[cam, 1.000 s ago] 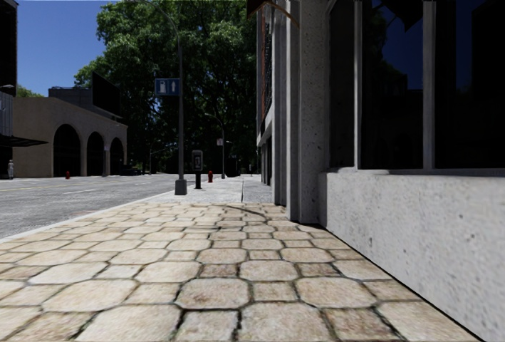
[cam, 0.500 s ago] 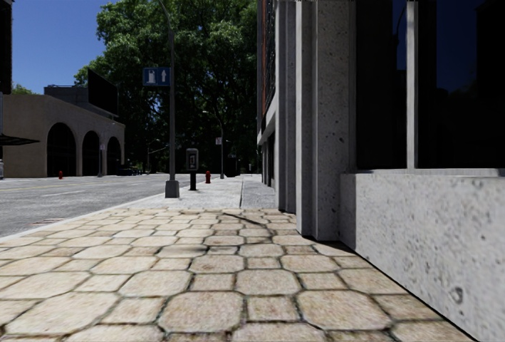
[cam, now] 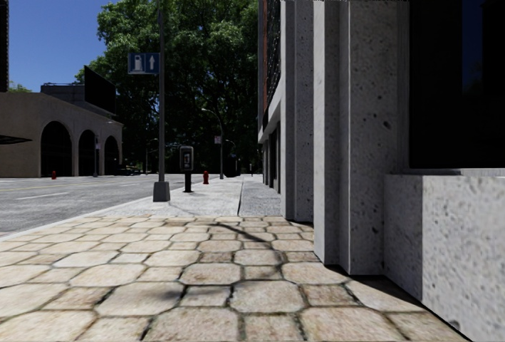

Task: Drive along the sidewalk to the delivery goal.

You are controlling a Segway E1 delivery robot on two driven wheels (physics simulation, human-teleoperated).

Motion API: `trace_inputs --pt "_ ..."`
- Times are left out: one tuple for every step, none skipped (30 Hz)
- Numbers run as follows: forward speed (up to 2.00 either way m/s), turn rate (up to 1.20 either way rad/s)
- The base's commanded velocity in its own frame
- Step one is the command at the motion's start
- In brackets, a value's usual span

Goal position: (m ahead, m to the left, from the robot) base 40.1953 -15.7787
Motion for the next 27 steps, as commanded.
trace_inputs --pt "2.00 0.73" --pt "2.00 0.26" --pt "2.00 0.00" --pt "2.00 0.00" --pt "2.00 0.00" --pt "2.00 0.00" --pt "2.00 0.00" --pt "2.00 0.00" --pt "2.00 0.00" --pt "2.00 0.00" --pt "2.00 0.00" --pt "2.00 0.00" --pt "2.00 0.00" --pt "2.00 0.00" --pt "2.00 0.00" --pt "2.00 0.00" --pt "2.00 0.00" --pt "2.00 0.00" --pt "2.00 0.00" --pt "2.00 0.00" --pt "2.00 0.00" --pt "2.00 0.00" --pt "2.00 0.00" --pt "2.00 0.00" --pt "2.00 0.00" --pt "2.00 0.00" --pt "2.00 0.00"
